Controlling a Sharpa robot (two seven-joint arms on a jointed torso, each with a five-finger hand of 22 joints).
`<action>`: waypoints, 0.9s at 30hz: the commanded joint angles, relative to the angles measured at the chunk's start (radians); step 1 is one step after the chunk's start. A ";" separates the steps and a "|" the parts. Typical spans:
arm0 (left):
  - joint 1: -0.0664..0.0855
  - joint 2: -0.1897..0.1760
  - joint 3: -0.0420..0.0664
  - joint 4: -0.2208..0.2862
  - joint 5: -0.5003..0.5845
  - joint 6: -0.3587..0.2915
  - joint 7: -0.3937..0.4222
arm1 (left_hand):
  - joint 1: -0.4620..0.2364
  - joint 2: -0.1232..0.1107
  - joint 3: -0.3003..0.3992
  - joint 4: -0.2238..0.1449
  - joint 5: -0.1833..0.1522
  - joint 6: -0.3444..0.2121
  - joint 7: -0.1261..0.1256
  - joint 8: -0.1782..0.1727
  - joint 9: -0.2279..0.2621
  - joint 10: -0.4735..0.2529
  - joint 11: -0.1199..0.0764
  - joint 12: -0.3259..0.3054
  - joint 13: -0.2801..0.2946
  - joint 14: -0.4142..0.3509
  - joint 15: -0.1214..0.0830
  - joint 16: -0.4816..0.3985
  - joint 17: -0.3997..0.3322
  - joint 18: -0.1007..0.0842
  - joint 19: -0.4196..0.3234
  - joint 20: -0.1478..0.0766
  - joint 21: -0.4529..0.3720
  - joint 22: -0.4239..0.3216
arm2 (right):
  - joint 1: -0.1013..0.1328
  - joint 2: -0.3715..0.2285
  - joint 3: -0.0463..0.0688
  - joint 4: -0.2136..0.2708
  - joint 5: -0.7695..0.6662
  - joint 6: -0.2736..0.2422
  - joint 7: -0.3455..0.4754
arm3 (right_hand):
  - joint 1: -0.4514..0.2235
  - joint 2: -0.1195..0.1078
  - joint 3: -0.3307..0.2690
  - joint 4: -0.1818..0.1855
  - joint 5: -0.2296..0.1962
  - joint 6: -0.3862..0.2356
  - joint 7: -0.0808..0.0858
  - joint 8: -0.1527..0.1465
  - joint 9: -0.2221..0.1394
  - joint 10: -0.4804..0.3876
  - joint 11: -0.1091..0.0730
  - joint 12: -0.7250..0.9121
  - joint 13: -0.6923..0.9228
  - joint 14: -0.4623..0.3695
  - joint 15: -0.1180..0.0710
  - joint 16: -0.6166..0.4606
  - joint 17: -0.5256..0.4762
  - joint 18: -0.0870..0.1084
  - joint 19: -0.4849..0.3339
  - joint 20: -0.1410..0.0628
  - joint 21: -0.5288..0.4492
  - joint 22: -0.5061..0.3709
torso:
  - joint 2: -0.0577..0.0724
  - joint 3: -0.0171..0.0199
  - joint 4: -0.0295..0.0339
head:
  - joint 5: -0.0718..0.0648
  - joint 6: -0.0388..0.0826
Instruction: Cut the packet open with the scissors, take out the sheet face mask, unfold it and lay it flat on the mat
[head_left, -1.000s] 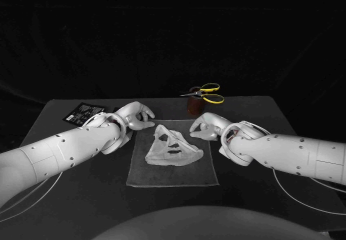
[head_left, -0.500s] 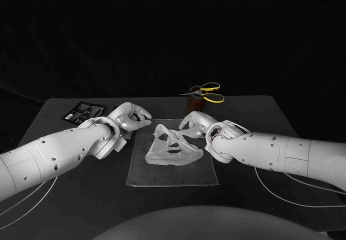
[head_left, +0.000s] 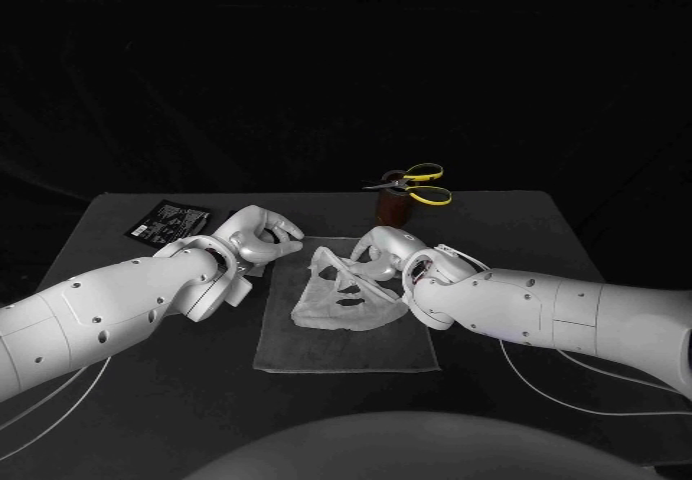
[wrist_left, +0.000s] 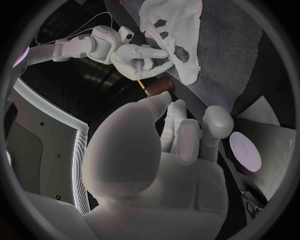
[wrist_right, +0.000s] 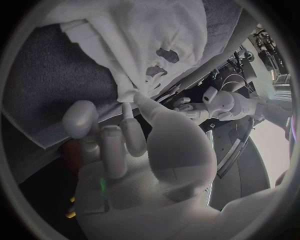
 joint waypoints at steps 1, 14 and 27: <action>0.001 -0.002 0.001 0.005 -0.022 0.012 -0.007 | -0.003 -0.009 0.008 -0.001 0.002 0.007 -0.003 0.004 0.002 0.009 0.001 0.008 0.001 0.000 -0.005 -0.005 0.004 0.016 -0.004 -0.002 -0.003 0.001 | -0.001 0.005 0.001 -0.008 -0.035 -0.019 0.008 | 0.001 -0.011 -0.007 0.000 -0.005 -0.007 0.002 -0.005 -0.001 -0.002 0.006 -0.006 0.002 0.074 0.004 0.001 0.112 0.004 -0.001 0.006 -0.003 0.113 | 0.001 0.0004 -0.0010 | 0.001 0.000; 0.002 -0.008 0.001 0.012 -0.032 0.012 -0.016 | -0.006 -0.011 0.010 -0.002 0.002 0.006 -0.004 0.007 0.003 0.016 -0.001 0.018 0.005 0.003 -0.006 -0.003 0.008 0.015 -0.001 -0.004 0.000 0.004 | -0.002 0.018 0.003 -0.028 -0.061 -0.016 0.010 | 0.018 0.004 0.005 -0.002 -0.006 0.011 -0.002 0.001 0.000 -0.002 0.003 -0.003 0.005 0.074 0.003 0.001 0.112 0.004 -0.001 0.006 -0.001 0.113 | 0.000 -0.0003 0.0003 | -0.001 0.000; 0.002 -0.004 0.001 0.018 -0.048 0.022 -0.019 | -0.006 -0.011 0.010 -0.003 0.002 0.007 -0.005 0.009 0.003 0.017 -0.002 0.022 0.006 0.004 -0.007 -0.003 0.009 0.015 -0.001 -0.004 0.000 0.003 | -0.006 0.031 0.003 -0.048 -0.109 0.024 0.004 | 0.051 0.006 0.025 -0.026 -0.008 0.081 -0.028 0.039 0.015 0.005 -0.019 0.003 0.013 0.074 -0.015 0.002 0.114 0.003 0.001 -0.006 0.011 0.116 | 0.000 -0.0016 -0.0006 | 0.001 0.000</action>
